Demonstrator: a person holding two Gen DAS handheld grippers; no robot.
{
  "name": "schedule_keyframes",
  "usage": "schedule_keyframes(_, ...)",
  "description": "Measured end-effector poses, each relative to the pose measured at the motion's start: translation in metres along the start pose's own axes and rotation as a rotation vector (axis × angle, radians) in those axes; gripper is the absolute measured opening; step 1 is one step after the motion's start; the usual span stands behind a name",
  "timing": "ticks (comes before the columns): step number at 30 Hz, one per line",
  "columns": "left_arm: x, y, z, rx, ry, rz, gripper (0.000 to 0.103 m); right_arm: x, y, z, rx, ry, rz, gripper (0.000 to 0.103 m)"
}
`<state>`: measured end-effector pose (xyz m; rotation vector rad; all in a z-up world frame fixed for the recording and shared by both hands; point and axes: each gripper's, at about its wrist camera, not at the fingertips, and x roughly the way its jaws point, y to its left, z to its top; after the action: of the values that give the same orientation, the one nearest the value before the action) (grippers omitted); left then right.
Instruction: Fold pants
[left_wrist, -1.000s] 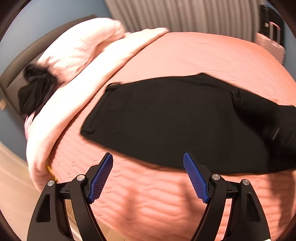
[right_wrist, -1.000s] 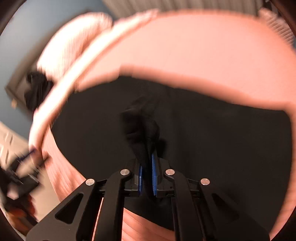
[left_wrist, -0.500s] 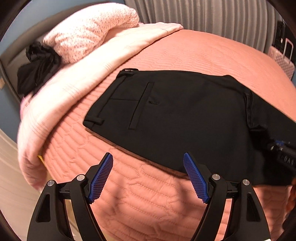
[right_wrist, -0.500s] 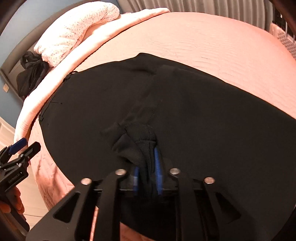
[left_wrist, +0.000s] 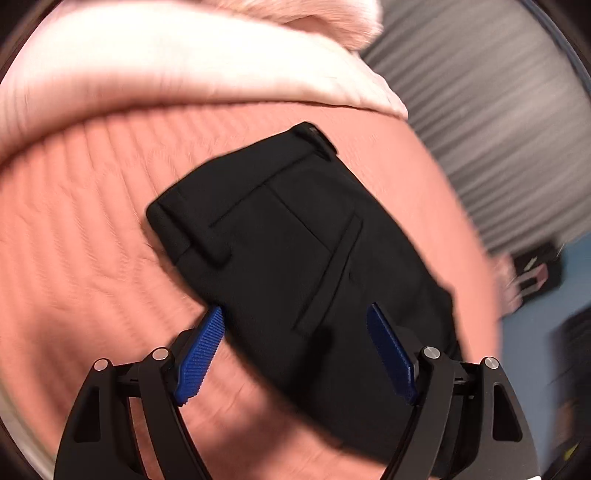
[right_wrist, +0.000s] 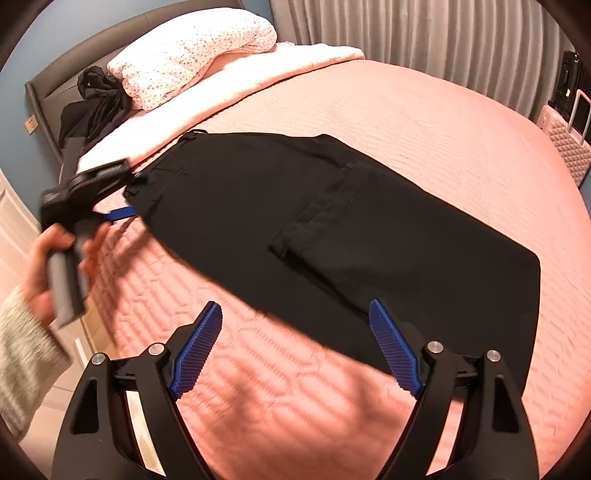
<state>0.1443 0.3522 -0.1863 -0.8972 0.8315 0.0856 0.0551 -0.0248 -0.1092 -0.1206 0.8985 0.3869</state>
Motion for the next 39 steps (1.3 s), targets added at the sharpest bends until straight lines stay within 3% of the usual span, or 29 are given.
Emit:
schedule_keyframes(2, 0.008, 0.013, 0.006, -0.102, -0.010, -0.085, 0.083, -0.006, 0.004, 0.000, -0.004, 0.005, -0.002, 0.081)
schedule_keyframes(3, 0.009, 0.014, 0.009, -0.127, -0.022, -0.121, 0.091, -0.008, 0.006, 0.000, -0.005, 0.004, -0.006, 0.081)
schedule_keyframes(4, 0.012, 0.011, 0.010, -0.134, -0.027, -0.135, 0.092, -0.010, 0.007, 0.000, -0.002, 0.004, -0.004, 0.081)
schedule_keyframes(6, 0.020, 0.001, 0.012, -0.117, -0.035, -0.106, 0.097, -0.014, 0.008, 0.000, 0.011, 0.008, 0.007, 0.081)
schedule_keyframes(9, 0.026, -0.014, 0.015, -0.087, -0.077, -0.078, 0.096, -0.021, 0.009, 0.001, 0.022, 0.003, 0.001, 0.081)
schedule_keyframes(10, 0.027, -0.019, 0.013, -0.075, -0.094, -0.060, 0.092, -0.022, 0.009, 0.001, 0.024, 0.000, 0.001, 0.081)
schedule_keyframes(11, 0.027, -0.020, 0.014, -0.058, -0.102, -0.047, 0.070, -0.026, 0.007, 0.001, 0.028, -0.007, -0.004, 0.081)
schedule_keyframes(12, 0.028, -0.024, 0.013, -0.032, -0.112, -0.011, 0.040, -0.029, 0.005, 0.002, 0.033, -0.015, -0.011, 0.081)
schedule_keyframes(13, 0.030, -0.027, 0.013, -0.017, -0.118, 0.014, 0.028, -0.032, 0.002, 0.002, 0.040, -0.023, -0.013, 0.081)
schedule_keyframes(15, 0.028, -0.031, 0.014, -0.009, -0.133, 0.024, 0.015, -0.043, -0.008, 0.001, 0.063, -0.048, -0.033, 0.081)
schedule_keyframes(16, 0.023, -0.040, 0.013, 0.023, -0.151, 0.035, 0.014, -0.049, -0.013, 0.000, 0.073, -0.063, -0.042, 0.081)
schedule_keyframes(19, -0.001, -0.098, 0.004, 0.258, -0.240, 0.092, 0.012, -0.067, -0.036, -0.005, 0.117, -0.097, -0.074, 0.081)
schedule_keyframes(23, -0.034, -0.229, -0.054, 0.642, -0.282, -0.033, 0.009, -0.093, -0.072, -0.017, 0.178, -0.138, -0.139, 0.081)
schedule_keyframes(25, -0.036, -0.285, -0.103, 0.816, -0.247, -0.100, 0.009, -0.109, -0.097, -0.027, 0.230, -0.163, -0.179, 0.081)
schedule_keyframes(28, -0.018, -0.331, -0.183, 0.963, -0.127, -0.173, 0.009, -0.129, -0.130, -0.044, 0.304, -0.186, -0.222, 0.082)
schedule_keyframes(30, 0.011, -0.343, -0.233, 1.029, -0.009, -0.163, 0.011, -0.139, -0.153, -0.063, 0.359, -0.187, -0.244, 0.086)
schedule_keyframes(33, 0.089, -0.332, -0.318, 1.102, 0.278, -0.042, 0.013, -0.143, -0.181, -0.092, 0.423, -0.161, -0.258, 0.086)
schedule_keyframes(34, 0.096, -0.326, -0.336, 1.103, 0.281, -0.026, 0.014, -0.144, -0.188, -0.099, 0.437, -0.152, -0.265, 0.086)
schedule_keyframes(36, 0.073, -0.334, -0.352, 1.161, 0.145, -0.017, 0.014, -0.148, -0.200, -0.112, 0.451, -0.136, -0.274, 0.086)
schedule_keyframes(39, 0.055, -0.341, -0.349, 1.146, 0.150, -0.030, 0.015, -0.146, -0.218, -0.122, 0.478, -0.133, -0.267, 0.086)
